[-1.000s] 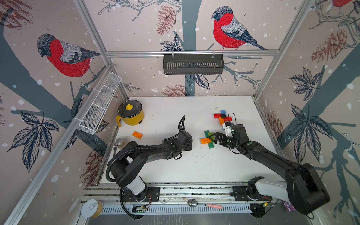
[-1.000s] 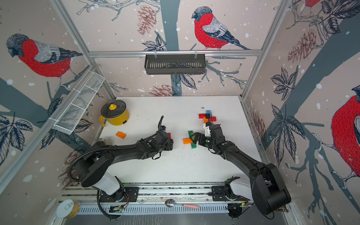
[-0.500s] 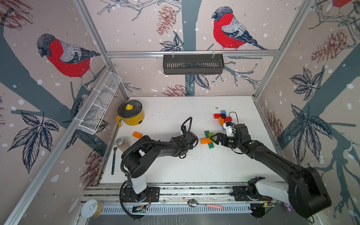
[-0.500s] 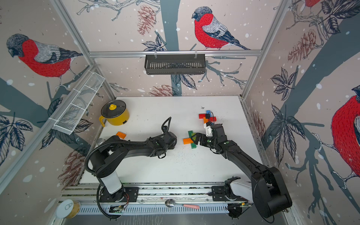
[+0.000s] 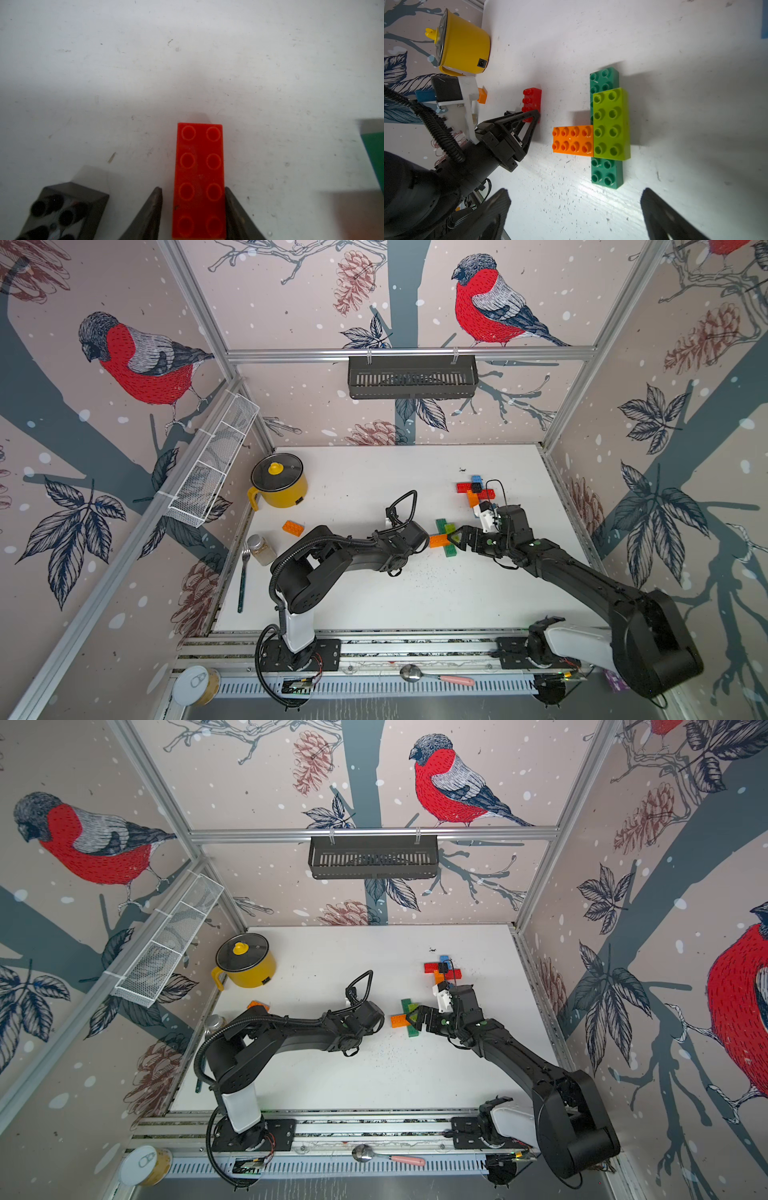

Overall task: Assemble a small pinwheel with lego
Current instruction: Pick up the lego brick from the center of the board.

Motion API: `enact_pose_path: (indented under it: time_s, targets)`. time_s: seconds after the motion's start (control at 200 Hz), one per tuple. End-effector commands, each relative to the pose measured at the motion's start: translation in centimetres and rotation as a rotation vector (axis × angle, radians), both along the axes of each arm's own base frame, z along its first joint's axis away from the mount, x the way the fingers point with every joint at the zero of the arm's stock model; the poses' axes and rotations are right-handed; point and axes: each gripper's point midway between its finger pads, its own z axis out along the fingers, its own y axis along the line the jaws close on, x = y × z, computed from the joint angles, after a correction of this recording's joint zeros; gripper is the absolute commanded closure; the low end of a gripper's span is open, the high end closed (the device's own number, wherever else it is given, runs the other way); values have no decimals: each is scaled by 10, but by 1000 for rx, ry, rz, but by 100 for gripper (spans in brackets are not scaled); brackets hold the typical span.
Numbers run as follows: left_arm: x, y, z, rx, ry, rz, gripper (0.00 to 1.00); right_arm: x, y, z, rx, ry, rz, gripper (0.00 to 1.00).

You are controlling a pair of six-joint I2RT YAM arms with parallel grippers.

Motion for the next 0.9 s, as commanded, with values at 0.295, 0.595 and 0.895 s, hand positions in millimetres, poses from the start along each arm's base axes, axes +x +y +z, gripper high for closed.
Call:
enact_pose_path:
  time_s: [0.295,0.595,0.895]
  targets:
    - [-18,6,-11,23,55,13,56,2,3,-4,15,-8,10,1]
    - [-15,5,-14,28,36,3,62,3,5,-19,-2,29,18,1]
    - [-13,0,-3,7,-4,-55,73,7,9,-31,-18,35,28,1]
